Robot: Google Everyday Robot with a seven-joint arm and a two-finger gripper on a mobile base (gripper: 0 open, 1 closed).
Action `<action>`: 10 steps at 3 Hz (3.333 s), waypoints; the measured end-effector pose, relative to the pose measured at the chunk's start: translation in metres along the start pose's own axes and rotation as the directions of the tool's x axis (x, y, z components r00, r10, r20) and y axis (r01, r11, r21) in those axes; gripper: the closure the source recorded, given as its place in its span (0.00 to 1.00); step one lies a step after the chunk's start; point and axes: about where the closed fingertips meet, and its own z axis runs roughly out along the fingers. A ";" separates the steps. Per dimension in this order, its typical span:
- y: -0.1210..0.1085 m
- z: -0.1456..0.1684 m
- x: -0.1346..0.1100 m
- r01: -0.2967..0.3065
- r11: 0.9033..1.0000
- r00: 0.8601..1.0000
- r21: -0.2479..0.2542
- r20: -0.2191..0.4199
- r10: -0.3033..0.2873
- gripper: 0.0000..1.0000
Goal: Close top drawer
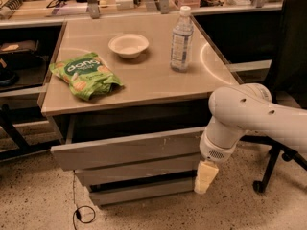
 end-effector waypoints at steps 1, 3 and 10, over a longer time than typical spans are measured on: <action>0.000 0.000 0.000 0.000 1.000 1.000 0.000 0.000 0.000 0.42; -0.007 -0.001 -0.004 0.009 1.000 1.000 0.010 -0.013 -0.009 0.87; -0.071 0.005 -0.029 -0.012 0.989 0.997 0.148 -0.068 0.022 0.11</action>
Offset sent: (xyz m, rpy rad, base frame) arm 0.0000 0.0000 0.0000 0.0000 0.0000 0.0000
